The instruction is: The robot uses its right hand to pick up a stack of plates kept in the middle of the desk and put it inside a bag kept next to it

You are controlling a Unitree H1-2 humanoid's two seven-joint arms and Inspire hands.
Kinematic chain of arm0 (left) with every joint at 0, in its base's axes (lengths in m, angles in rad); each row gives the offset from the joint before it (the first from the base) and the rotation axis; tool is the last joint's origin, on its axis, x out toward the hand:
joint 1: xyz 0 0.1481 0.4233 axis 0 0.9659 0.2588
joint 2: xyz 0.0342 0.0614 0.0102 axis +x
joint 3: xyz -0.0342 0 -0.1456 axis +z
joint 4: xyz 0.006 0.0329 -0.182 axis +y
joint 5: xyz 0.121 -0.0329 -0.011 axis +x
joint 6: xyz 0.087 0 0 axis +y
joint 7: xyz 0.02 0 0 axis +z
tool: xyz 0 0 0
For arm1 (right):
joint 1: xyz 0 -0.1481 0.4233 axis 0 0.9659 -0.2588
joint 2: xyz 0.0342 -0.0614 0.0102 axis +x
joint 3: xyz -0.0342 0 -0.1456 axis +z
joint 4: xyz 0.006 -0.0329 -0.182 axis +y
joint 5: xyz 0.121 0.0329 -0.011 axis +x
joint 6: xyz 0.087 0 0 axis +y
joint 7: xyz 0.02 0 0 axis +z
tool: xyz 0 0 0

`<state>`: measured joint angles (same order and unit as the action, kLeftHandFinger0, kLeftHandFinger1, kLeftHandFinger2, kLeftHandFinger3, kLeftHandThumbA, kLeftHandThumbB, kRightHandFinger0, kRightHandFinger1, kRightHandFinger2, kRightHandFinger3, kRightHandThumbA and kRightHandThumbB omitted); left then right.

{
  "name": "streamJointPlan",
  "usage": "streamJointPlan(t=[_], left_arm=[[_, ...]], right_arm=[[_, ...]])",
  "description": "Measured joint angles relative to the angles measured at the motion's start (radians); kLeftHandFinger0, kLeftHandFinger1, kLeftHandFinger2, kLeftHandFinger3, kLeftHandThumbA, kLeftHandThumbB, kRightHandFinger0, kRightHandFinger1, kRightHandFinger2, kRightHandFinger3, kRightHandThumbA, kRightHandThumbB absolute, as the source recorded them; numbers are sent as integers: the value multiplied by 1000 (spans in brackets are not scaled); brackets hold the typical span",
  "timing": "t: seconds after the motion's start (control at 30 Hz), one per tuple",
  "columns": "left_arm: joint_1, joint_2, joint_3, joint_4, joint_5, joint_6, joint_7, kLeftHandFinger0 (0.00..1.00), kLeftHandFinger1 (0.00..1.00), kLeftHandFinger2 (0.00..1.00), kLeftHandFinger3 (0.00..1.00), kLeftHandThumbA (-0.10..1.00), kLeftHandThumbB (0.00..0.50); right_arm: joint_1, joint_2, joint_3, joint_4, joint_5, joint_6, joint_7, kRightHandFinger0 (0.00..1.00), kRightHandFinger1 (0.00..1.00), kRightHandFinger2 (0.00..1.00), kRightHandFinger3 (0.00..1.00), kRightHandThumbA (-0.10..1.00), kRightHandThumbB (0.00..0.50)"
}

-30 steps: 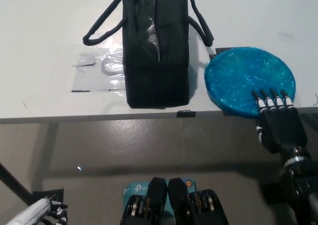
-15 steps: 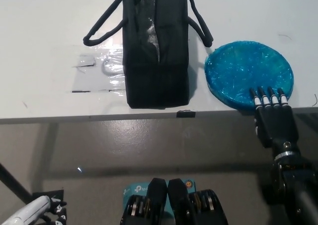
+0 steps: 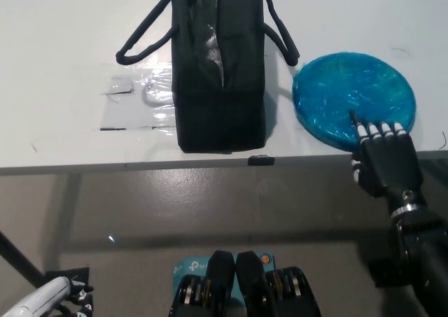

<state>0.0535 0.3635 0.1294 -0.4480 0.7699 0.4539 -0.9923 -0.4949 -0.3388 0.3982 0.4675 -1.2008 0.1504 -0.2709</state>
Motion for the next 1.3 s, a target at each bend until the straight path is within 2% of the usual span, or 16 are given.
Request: streamJointPlan(t=[0.03,0.17,0.23,0.4,0.43,0.5,0.73,0.87,0.93,0.97,1.07,1.1,1.13,1.17,1.23,1.3], left_arm=[[0,0,0,0,1,0,0,802,831,887,963,-100,0],[1,0,2,0,0,0,0,801,825,873,937,-100,0],[1,-1,3,0,0,0,0,809,834,882,944,-100,0],[2,-1,4,0,0,0,0,820,846,909,980,-100,0],[3,-1,4,0,-1,0,0,817,844,909,975,-100,0],[5,-1,4,0,-3,0,0,814,840,904,963,-100,0],[6,-6,11,0,-5,0,0,809,840,904,972,-100,0],[7,-8,12,0,-5,0,-1,793,826,894,950,-100,0],[7,-8,12,0,-5,0,-1,797,830,894,952,-100,0],[7,-8,12,0,-5,0,-1,795,827,885,944,-100,0],[7,-8,12,0,-5,0,0,792,824,880,943,-100,0],[7,-8,12,0,-5,0,0,799,830,882,955,-100,0],[7,-8,12,0,-5,0,0,800,831,884,959,-100,0],[7,-9,12,0,-5,0,0,801,831,885,962,-100,0],[7,-10,12,0,-5,0,0,779,811,872,952,-100,0],[7,-11,12,0,-5,0,0,773,807,866,939,-100,0]], right_arm=[[-12,-13,11,13,2,-23,-19,0,50,267,469,-100,25],[-33,-39,26,44,22,-98,-79,0,116,479,98,-100,7],[-36,-43,24,52,39,-129,-115,0,54,379,190,-100,25],[-37,-41,23,67,66,-169,-178,0,7,319,149,-100,34],[-37,-42,24,69,69,-173,-183,0,0,283,61,-100,84],[-36,-42,24,74,79,-184,-197,0,0,276,3,-100,281],[-32,-47,23,74,101,-207,-224,0,22,283,60,-100,226],[-29,-50,20,58,110,-210,-218,0,7,207,364,-100,95],[-23,-49,8,45,127,-212,-210,0,0,167,324,-100,3],[-20,-48,-2,36,141,-216,-205,0,4,210,80,-100,0],[-16,-37,-51,16,197,-228,-186,0,100,451,29,-100,133],[-16,-35,-64,11,213,-230,-178,0,121,482,70,-100,221],[-15,-32,-79,6,227,-231,-172,0,114,466,149,-100,247],[-15,-27,-96,-1,243,-231,-166,0,113,461,213,-100,260],[-15,-19,-125,-16,279,-235,-152,0,137,494,336,-100,171],[-15,-9,-161,-35,317,-233,-132,0,140,472,325,-100,206]])
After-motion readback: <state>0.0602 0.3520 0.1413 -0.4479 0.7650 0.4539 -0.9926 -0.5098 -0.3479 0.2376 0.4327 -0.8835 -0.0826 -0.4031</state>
